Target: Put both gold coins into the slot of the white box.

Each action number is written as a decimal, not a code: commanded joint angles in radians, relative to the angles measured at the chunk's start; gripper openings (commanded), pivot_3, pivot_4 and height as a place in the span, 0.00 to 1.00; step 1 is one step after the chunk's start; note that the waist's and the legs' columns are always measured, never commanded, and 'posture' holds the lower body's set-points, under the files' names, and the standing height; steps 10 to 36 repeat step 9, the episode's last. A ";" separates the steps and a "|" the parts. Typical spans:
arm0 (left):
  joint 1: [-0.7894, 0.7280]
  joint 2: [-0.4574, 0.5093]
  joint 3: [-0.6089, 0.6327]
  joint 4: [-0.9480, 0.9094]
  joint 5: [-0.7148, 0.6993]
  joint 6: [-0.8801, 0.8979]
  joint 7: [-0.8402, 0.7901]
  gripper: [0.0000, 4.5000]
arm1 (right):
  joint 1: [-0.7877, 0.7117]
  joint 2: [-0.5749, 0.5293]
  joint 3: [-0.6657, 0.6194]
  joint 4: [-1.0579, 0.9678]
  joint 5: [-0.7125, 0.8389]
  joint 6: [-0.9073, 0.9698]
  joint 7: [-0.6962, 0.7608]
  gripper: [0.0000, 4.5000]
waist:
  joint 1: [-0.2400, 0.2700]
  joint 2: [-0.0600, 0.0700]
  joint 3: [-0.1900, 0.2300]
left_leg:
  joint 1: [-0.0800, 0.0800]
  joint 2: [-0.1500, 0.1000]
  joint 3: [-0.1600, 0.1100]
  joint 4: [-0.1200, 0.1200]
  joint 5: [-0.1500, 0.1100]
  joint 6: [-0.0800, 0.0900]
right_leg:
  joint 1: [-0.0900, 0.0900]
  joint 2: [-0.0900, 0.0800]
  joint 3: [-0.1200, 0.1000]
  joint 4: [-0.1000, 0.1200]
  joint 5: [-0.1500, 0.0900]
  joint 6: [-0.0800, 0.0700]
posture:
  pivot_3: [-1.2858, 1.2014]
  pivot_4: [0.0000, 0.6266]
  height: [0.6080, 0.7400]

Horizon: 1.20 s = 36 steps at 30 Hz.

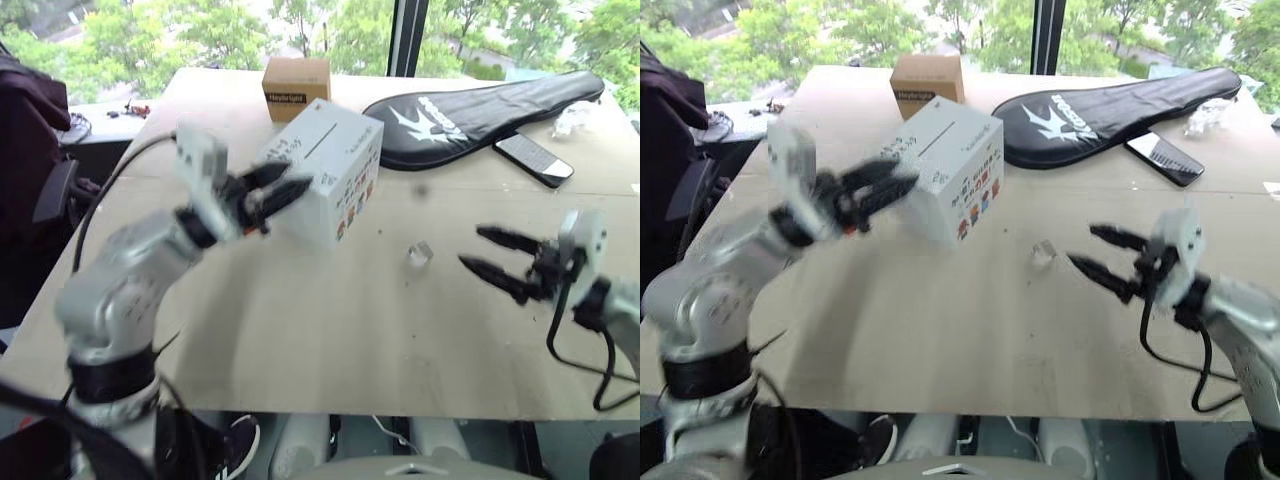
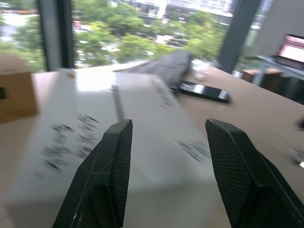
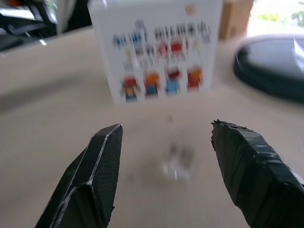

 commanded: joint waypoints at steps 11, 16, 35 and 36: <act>0.405 -0.012 -0.206 0.053 0.353 -0.370 -0.063 0.54 | 0.163 0.136 0.039 0.190 -0.263 -0.367 0.041 0.71 | 0.009 0.001 0.000 | 0.019 0.001 0.000 -0.001 -0.002 -0.001 | 0.015 0.000 0.000 -0.001 -0.001 -0.007 | 0.52 0.24 1.00; 0.405 -0.012 -0.206 0.053 0.353 -0.370 -0.063 0.54 | 0.163 0.136 0.039 0.190 -0.263 -0.367 0.041 0.71 | 0.009 0.001 0.000 | 0.019 0.001 0.000 -0.001 -0.002 -0.001 | 0.015 0.000 0.000 -0.001 -0.001 -0.007 | 0.52 0.24 1.00; 0.405 -0.012 -0.206 0.053 0.353 -0.370 -0.063 0.54 | 0.163 0.136 0.039 0.190 -0.263 -0.367 0.041 0.71 | 0.009 0.001 0.000 | 0.019 0.001 0.000 -0.001 -0.002 -0.001 | 0.015 0.000 0.000 -0.001 -0.001 -0.007 | 0.52 0.24 1.00; 0.405 -0.012 -0.206 0.053 0.353 -0.370 -0.063 0.54 | 0.163 0.136 0.039 0.190 -0.263 -0.367 0.041 0.71 | 0.009 0.001 0.000 | 0.019 0.001 0.000 -0.001 -0.002 -0.001 | 0.015 0.000 0.000 -0.001 -0.001 -0.007 | 0.52 0.24 1.00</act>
